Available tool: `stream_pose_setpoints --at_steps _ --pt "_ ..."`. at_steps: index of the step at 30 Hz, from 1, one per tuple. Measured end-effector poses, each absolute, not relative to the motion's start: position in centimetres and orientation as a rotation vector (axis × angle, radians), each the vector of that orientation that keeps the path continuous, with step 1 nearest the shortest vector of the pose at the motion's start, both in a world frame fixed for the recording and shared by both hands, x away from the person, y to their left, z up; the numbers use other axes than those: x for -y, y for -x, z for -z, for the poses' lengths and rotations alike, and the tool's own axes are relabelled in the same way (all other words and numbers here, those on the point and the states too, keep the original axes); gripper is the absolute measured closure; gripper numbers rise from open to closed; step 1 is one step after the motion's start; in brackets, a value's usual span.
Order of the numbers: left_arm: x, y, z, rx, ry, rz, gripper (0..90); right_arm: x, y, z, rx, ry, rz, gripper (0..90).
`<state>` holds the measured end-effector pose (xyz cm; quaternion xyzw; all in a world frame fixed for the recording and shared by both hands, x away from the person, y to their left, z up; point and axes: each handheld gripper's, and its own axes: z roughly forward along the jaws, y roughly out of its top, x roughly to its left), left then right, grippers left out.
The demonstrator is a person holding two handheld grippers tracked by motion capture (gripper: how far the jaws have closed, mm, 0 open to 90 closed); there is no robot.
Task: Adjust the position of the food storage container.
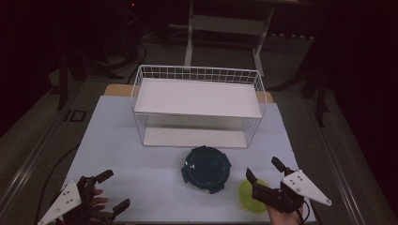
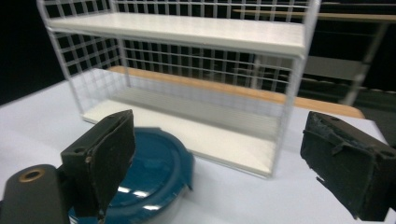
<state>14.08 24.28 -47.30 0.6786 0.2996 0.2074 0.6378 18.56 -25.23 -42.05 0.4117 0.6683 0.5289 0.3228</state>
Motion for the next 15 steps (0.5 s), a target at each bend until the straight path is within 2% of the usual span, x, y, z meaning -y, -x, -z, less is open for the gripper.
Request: stream_pose_setpoints --at_steps 5,6,7,8,11,15 --pt "-24.1 -14.1 47.4 -0.682 -1.554 -0.467 0.0 25.0 -20.1 41.1 -1.823 -1.052 -1.354 10.6" --pt "-24.1 -14.1 47.4 -0.682 -1.554 -0.468 0.0 24.9 -20.5 40.9 -1.851 -1.047 -1.356 14.8" --pt "-24.1 -14.1 47.4 -0.682 -1.554 -0.468 0.0 24.9 -20.5 40.9 -1.851 -1.047 -1.356 14.8" --pt "-24.1 -14.1 47.4 -0.680 -1.555 -0.469 0.0 24.7 -21.9 40.9 -1.942 -1.028 -1.328 21.2" --pt "-24.1 -14.1 47.4 -0.685 -1.553 -0.468 0.0 24.4 -23.0 41.3 -1.997 -1.022 -1.310 24.3" --pt "-24.2 -14.2 47.5 -0.685 -1.555 -0.468 0.0 24.1 -24.5 42.3 -2.070 -1.043 -1.314 32.9"
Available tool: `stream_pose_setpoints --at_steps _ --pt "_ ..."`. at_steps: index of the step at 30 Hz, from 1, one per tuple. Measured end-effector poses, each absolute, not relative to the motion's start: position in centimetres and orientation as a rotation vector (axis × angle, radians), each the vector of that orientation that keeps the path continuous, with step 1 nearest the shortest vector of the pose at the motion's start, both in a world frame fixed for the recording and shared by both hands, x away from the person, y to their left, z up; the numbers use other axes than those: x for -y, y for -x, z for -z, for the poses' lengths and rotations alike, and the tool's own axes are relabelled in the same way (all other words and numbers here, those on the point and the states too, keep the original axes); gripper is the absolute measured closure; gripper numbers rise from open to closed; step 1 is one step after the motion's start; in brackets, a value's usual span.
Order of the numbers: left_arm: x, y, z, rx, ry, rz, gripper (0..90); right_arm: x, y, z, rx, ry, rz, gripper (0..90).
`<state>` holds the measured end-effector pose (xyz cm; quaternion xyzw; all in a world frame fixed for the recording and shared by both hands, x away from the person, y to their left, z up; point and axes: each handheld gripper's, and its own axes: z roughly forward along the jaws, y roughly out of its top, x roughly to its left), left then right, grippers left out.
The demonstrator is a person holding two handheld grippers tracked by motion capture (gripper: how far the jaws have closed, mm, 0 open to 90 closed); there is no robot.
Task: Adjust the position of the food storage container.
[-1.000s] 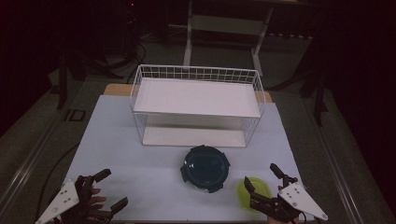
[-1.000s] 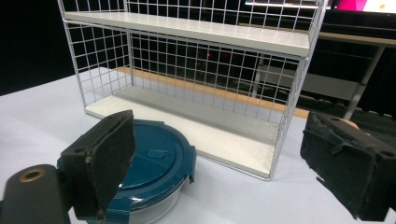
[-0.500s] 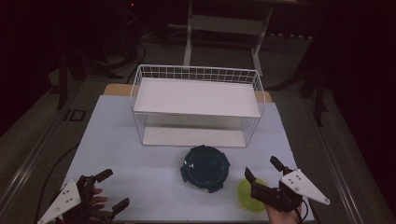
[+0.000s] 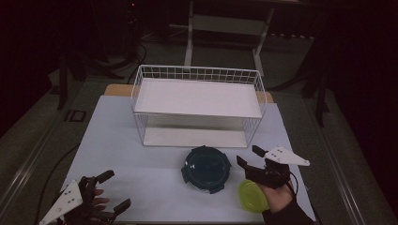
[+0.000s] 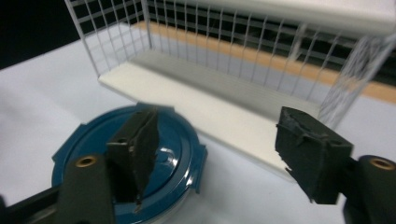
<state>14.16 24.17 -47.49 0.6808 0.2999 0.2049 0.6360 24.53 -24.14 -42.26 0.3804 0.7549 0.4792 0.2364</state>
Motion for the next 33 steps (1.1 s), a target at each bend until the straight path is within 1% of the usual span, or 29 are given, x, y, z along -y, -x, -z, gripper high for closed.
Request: stream_pose_setpoints --at_steps 2,4,5,6,7,8,9,13,19,22,33 --pt "-24.2 -14.1 47.5 -0.682 -1.559 -0.469 0.0 23.9 -25.2 42.7 -2.105 -1.044 -1.295 36.9" --pt "-24.2 -14.1 47.5 -0.681 -1.560 -0.468 0.0 23.8 -25.9 43.2 -2.147 -1.050 -1.286 45.4" --pt "-24.2 -14.1 47.5 -0.681 -1.560 -0.469 0.0 23.7 -26.3 43.4 -2.164 -1.055 -1.262 53.3" --pt "-24.2 -14.1 47.5 -0.682 -1.558 -0.468 0.0 23.7 -26.5 43.5 -2.175 -1.056 -1.249 56.7" --pt "-24.2 -14.2 47.5 -0.683 -1.558 -0.468 0.0 23.7 -26.9 43.7 -2.189 -1.066 -1.233 63.7" --pt "-24.2 -14.2 47.5 -0.683 -1.558 -0.468 0.0 23.7 -26.9 43.7 -2.189 -1.066 -1.233 63.7" --pt "-24.3 -14.2 47.5 -0.686 -1.552 -0.469 0.0 23.6 -27.5 44.1 -2.226 -1.075 -1.209 70.0" --pt "-24.3 -14.2 47.5 -0.685 -1.553 -0.469 0.0 23.4 -28.6 45.2 -2.301 -1.094 -1.141 79.6" --pt "-24.3 -14.2 47.6 -0.687 -1.554 -0.468 0.0 23.2 -29.9 46.4 -2.431 -1.088 -1.080 86.7" --pt "-24.3 -14.3 47.6 -0.688 -1.553 -0.466 0.0 23.0 -30.4 46.7 -2.481 -1.078 -1.065 88.6" --pt "-24.4 -14.2 47.6 -0.688 -1.553 -0.468 0.0 22.2 -31.5 47.9 -2.610 -1.069 -0.988 89.7"
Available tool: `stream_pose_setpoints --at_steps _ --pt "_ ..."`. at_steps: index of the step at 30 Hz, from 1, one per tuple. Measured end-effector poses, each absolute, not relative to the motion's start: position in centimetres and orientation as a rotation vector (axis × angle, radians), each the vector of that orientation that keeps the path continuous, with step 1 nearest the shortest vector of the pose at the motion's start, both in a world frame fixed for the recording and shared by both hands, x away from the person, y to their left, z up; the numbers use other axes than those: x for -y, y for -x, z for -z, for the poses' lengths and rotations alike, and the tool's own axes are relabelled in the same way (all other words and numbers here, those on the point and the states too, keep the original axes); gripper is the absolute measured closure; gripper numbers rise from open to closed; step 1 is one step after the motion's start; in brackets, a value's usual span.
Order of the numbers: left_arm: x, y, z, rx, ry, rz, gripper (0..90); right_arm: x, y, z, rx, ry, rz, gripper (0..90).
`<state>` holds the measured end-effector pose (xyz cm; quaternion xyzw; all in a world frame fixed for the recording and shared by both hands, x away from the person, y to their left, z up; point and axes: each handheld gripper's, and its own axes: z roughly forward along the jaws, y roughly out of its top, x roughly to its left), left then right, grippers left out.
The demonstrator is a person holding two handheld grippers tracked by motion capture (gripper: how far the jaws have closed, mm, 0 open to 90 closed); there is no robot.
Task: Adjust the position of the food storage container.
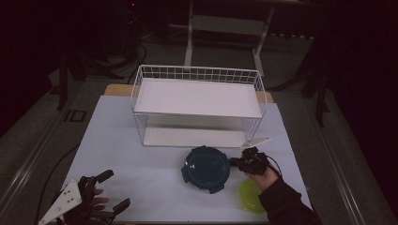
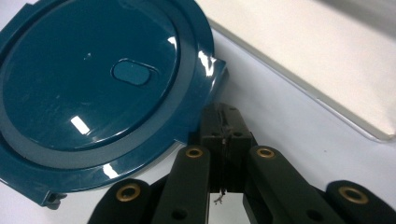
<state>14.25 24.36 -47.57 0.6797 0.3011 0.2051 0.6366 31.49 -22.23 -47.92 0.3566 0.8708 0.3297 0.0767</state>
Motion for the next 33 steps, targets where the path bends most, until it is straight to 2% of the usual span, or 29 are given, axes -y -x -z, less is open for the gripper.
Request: stream_pose_setpoints --at_steps 28,33 --pt "-24.0 -14.3 47.7 -0.681 -1.570 -0.459 0.0 20.4 -30.1 46.7 -2.739 -0.993 -1.073 90.0" --pt "-24.1 -14.2 47.7 -0.682 -1.570 -0.464 0.0 20.5 -30.6 46.7 -2.715 -0.983 -1.007 90.0"
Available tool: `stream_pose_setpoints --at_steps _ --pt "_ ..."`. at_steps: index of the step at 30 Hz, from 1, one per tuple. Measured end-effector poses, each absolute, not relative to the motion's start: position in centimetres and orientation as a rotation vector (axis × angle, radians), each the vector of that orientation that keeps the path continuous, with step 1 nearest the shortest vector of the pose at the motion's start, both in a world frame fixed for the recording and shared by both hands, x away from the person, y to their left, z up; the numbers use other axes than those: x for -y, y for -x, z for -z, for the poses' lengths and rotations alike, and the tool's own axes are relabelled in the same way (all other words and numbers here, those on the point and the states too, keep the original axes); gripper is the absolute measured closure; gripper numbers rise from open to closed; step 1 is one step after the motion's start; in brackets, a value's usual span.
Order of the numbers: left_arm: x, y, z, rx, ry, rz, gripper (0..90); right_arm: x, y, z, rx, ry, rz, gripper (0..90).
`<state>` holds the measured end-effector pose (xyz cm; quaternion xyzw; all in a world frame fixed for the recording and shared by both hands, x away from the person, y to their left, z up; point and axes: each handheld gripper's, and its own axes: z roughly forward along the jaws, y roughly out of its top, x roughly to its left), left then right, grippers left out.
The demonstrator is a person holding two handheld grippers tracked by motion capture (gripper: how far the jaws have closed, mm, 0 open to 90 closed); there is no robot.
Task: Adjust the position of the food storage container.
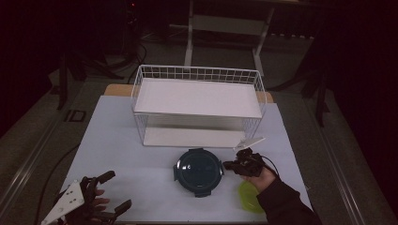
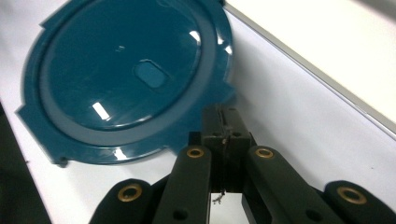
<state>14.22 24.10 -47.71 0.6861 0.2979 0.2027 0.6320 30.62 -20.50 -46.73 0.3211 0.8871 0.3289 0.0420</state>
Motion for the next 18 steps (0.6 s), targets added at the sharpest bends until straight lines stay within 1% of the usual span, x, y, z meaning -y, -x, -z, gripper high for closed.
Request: stream_pose_setpoints --at_steps 2,18 --pt "-24.16 -14.24 47.70 -0.684 -1.569 -0.464 0.0 20.51 -30.83 47.45 -2.740 -1.001 -1.005 90.0" --pt "-23.73 -14.30 47.86 -0.677 -1.583 -0.458 0.0 20.21 -30.40 47.07 -2.746 -1.023 -1.056 90.0"
